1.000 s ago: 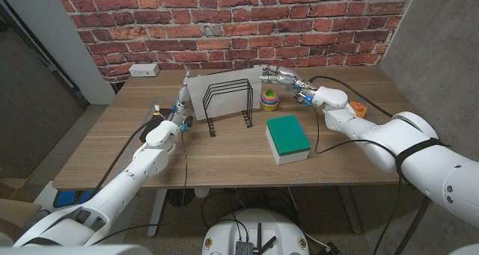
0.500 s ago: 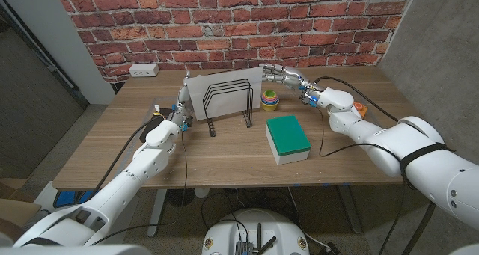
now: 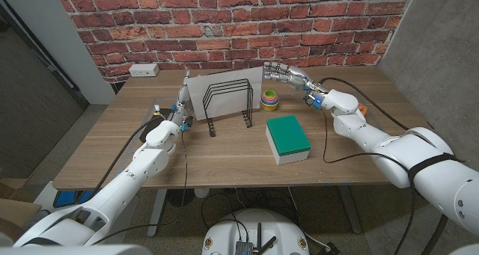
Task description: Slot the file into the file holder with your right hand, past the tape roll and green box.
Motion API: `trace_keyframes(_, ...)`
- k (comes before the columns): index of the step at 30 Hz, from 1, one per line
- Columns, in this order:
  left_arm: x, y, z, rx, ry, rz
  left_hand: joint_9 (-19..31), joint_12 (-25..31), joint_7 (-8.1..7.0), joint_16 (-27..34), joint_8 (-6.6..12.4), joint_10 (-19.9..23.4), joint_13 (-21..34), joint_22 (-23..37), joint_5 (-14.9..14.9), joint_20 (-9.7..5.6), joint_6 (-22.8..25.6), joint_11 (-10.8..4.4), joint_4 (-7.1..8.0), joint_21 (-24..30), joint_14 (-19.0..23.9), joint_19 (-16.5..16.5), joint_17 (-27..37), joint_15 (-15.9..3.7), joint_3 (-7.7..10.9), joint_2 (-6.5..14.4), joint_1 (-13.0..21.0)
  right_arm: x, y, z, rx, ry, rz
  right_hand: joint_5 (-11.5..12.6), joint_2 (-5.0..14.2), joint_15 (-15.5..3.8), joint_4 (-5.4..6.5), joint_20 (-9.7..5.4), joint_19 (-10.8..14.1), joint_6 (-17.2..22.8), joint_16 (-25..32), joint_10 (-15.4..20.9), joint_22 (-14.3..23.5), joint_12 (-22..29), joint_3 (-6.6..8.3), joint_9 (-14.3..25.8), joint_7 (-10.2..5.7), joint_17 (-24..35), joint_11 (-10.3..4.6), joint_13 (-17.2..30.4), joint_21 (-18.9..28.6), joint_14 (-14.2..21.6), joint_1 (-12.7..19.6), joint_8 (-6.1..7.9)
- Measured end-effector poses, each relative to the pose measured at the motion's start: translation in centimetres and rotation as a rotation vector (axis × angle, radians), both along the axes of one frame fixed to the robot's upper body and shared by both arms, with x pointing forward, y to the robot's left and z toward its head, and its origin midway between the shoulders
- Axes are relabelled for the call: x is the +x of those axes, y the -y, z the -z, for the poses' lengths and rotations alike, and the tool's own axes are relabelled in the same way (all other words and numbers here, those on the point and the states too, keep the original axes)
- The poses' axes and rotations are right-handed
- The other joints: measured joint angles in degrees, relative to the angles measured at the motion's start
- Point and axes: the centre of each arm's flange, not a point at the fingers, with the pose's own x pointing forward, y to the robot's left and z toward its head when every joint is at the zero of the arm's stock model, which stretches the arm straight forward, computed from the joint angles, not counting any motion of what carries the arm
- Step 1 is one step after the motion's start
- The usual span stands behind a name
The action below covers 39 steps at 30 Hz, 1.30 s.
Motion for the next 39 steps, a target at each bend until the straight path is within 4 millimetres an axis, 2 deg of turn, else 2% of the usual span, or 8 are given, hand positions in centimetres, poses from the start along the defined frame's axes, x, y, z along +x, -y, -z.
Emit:
trace_keyframes(14,0.0,0.0,0.0,0.0,0.0,0.0,0.0,0.0,0.0,0.0,0.0,0.0,0.0,0.0,0.0,0.0,0.0,0.0,0.0,0.0,0.0,0.0,0.0,0.0,0.0,0.0,0.0,-0.7,0.7,0.7,0.053,-0.001,0.048,0.0,1.28,1.04,1.76,0.92,-3.0,-2.7,0.0,-2.2,-0.3,0.0,-0.92,0.0,0.7,-0.7,0.8,-0.3,0.0,-3.1,-4.0,0.0)
trace_keyframes(18,0.0,0.0,0.0,0.0,0.0,0.0,0.0,0.0,0.0,0.0,0.0,0.0,0.0,0.0,0.0,0.0,0.0,0.0,0.0,0.0,0.0,0.0,0.0,0.0,0.0,0.0,0.0,-0.8,0.8,0.9,0.07,0.002,0.063,-0.3,2.54,0.75,3.18,0.51,-3.4,-3.0,0.3,-2.2,-0.3,0.3,-1.1,0.0,0.39,-0.7,0.8,-0.3,0.0,-3.4,-6.7,0.0)
trace_keyframes(22,0.0,0.0,0.0,0.0,0.0,-0.001,0.0,0.0,0.0,0.0,0.0,0.0,0.0,0.0,0.0,0.0,0.0,0.0,0.0,0.0,0.0,0.0,0.0,0.0,0.0,0.0,0.0,-0.8,0.9,1.3,0.086,0.001,0.076,-0.7,3.42,0.75,3.9,0.51,-3.4,-3.0,0.7,-2.2,-0.3,0.5,-1.34,0.0,0.39,-1.0,0.8,-0.3,0.0,-3.4,-8.1,0.23)
trace_keyframes(33,0.0,0.0,0.0,0.0,0.0,-0.001,0.0,0.0,0.0,0.0,0.0,0.0,0.0,0.0,0.0,0.0,0.0,0.0,0.0,0.0,0.0,0.0,0.0,0.0,0.0,0.0,0.0,-1.2,1.3,2.3,0.159,0.008,0.141,-0.7,4.39,0.45,5.2,0.51,-3.4,-2.8,0.9,-2.0,-0.3,0.9,-1.75,0.0,0.6,-1.0,1.01,-0.3,0.0,-3.7,-10.2,0.45)
trace_keyframes(36,0.0,0.0,0.0,0.0,0.0,-0.001,0.0,0.0,0.0,0.0,0.0,0.0,0.0,0.0,0.0,0.0,0.0,0.0,0.0,0.0,0.0,0.0,0.0,0.0,0.0,0.0,0.0,-1.3,1.7,2.8,0.187,0.003,0.16,-0.7,4.56,0.67,5.3,0.55,-4.2,-2.8,0.9,-2.0,-0.3,0.9,-1.84,-0.2,0.6,-1.0,1.01,-0.3,0.0,-4.0,-11.3,0.45)
trace_keyframes(39,0.0,0.0,0.0,0.0,0.0,-0.001,0.0,0.0,0.0,0.0,0.0,0.0,0.0,0.0,0.0,0.0,0.0,0.0,-0.26,0.0,0.0,0.0,0.0,0.0,0.26,0.0,0.0,-1.5,1.9,3.3,0.201,0.0,0.168,-0.7,5.46,0.55,5.96,0.31,-5.2,-2.8,0.9,-2.0,-0.3,0.9,-1.82,-0.3,0.6,-1.0,1.01,-0.3,0.0,-4.4,-12.3,0.45)
